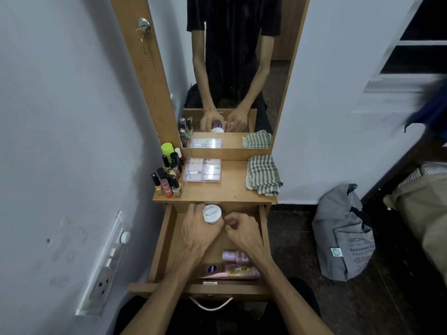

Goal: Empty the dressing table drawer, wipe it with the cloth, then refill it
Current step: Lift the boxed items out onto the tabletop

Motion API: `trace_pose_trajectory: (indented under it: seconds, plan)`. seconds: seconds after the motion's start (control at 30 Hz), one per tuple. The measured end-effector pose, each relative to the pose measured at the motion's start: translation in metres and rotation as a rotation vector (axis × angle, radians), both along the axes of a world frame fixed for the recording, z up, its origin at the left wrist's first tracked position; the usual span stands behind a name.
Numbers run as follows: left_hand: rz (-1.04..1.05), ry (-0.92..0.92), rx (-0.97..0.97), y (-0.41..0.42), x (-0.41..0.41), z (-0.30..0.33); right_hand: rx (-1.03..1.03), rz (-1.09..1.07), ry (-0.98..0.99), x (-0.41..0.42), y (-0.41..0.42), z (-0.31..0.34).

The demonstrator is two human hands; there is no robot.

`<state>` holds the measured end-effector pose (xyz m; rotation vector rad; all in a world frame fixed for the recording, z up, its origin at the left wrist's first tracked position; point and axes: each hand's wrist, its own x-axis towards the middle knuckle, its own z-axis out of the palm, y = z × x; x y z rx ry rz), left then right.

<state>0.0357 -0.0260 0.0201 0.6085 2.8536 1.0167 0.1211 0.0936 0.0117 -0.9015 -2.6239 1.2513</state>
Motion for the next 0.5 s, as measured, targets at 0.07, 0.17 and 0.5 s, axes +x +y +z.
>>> trace_pose_trajectory:
  seconds: [0.07, 0.17, 0.5]
  plan:
    - [-0.047, 0.094, 0.026, -0.006, 0.001, 0.010, 0.016, -0.003, 0.046, -0.001, -0.004, 0.005]
    - [-0.097, 0.214, 0.053, -0.010, -0.002, 0.024, 0.041, 0.003, 0.089, 0.000, -0.008, 0.010]
    - [-0.086, 0.285, -0.243, 0.010, -0.031, 0.059, 0.050, 0.017, 0.118, 0.012, -0.008, 0.014]
